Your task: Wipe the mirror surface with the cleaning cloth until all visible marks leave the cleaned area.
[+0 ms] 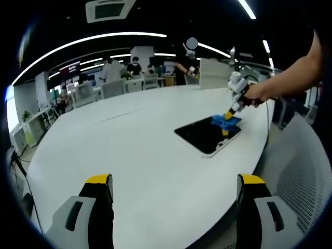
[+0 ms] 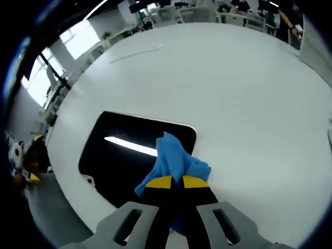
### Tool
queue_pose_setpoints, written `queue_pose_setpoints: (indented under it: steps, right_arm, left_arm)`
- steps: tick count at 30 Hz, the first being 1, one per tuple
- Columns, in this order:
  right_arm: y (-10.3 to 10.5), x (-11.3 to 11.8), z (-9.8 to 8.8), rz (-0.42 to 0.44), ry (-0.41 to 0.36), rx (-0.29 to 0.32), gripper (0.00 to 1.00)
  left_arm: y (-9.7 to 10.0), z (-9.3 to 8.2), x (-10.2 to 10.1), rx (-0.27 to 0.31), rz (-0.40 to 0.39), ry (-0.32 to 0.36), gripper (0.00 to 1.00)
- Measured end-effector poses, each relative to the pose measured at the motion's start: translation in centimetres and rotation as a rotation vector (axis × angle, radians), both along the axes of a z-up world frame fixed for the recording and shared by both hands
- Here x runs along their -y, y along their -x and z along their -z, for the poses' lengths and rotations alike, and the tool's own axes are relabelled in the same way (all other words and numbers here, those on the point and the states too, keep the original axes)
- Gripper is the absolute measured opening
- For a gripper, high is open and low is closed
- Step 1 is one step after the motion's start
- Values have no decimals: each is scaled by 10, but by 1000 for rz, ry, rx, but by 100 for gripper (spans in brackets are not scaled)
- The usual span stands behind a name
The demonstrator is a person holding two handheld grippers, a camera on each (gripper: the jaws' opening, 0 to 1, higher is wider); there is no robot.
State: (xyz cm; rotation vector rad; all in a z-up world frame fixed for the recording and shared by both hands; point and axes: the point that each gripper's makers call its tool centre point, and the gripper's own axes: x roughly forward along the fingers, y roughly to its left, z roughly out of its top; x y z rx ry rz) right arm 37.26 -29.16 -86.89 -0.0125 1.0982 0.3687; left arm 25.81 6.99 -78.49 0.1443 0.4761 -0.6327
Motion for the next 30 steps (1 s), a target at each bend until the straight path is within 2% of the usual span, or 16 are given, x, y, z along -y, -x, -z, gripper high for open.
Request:
queue_pose_setpoints:
  steps: [6, 10, 14, 30]
  right_arm:
    - [0, 1, -1, 64, -30, 17, 0]
    - [1, 0, -1, 66, -8, 38, 0]
    - [3, 0, -1, 59, 22, 93, 0]
    - [26, -1, -2, 118, -14, 111, 1]
  left_arm:
    - [0, 0, 0, -1, 1, -2, 99]
    - [0, 1, 0, 0, 0, -3, 99]
    - [0, 1, 0, 0, 3, -4, 99]
    - [1, 1, 1, -2, 9, -3, 99]
